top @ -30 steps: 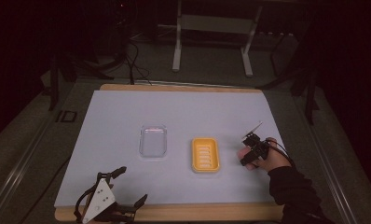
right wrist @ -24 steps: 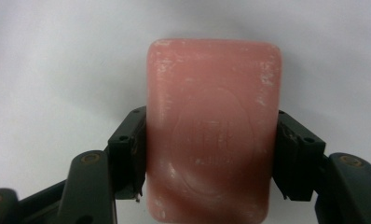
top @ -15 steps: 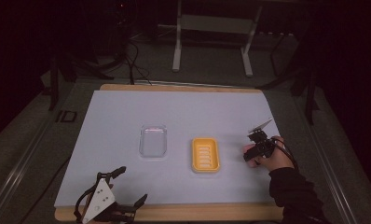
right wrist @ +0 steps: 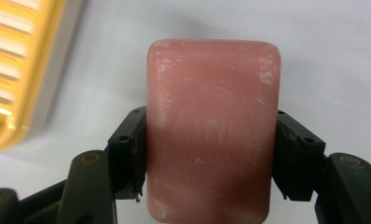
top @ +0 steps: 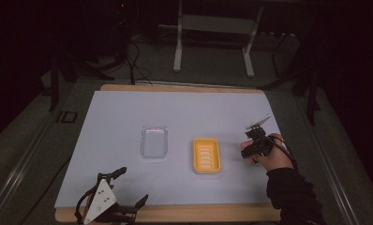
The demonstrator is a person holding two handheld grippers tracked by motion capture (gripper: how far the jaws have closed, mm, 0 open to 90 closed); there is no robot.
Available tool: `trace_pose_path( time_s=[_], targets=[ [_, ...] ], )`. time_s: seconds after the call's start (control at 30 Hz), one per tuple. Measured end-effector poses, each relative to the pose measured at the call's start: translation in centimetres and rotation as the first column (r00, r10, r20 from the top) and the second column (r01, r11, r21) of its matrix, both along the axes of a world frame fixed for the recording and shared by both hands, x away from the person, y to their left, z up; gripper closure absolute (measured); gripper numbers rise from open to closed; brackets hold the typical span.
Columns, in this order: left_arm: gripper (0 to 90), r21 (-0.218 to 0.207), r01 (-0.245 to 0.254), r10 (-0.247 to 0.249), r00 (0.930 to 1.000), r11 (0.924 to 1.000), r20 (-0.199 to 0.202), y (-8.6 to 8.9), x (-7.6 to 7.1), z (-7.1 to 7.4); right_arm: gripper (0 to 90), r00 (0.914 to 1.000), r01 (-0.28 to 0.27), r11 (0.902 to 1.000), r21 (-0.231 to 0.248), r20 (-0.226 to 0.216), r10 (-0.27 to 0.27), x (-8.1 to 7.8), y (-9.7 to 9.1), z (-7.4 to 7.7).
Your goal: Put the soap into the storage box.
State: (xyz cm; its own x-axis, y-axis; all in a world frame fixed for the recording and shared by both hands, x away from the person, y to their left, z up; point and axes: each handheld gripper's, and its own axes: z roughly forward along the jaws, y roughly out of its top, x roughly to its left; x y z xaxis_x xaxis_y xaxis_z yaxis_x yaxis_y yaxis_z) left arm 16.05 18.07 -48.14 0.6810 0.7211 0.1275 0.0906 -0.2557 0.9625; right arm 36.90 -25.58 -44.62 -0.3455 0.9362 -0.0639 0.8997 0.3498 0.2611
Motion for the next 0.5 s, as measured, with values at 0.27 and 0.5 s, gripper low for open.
trace_pose_path(
  time_s=[0.27, 0.5],
  targets=[
    [0.3, 0.000, -0.004, 0.004, 1.0000, 1.0000, 0.001, 0.0, 0.0, 0.0, 37.4, 0.9986, 0.000, 0.9989, 0.047, 0.053, -0.003, -0.1, 2.2, 1.6],
    [0.3, 0.002, -0.004, 0.004, 1.0000, 1.0000, -0.001, 0.0, 0.0, 0.0, 37.4, 0.9956, 0.005, 0.9929, 0.119, 0.092, -0.016, -0.6, 4.0, 2.5]
  ],
)
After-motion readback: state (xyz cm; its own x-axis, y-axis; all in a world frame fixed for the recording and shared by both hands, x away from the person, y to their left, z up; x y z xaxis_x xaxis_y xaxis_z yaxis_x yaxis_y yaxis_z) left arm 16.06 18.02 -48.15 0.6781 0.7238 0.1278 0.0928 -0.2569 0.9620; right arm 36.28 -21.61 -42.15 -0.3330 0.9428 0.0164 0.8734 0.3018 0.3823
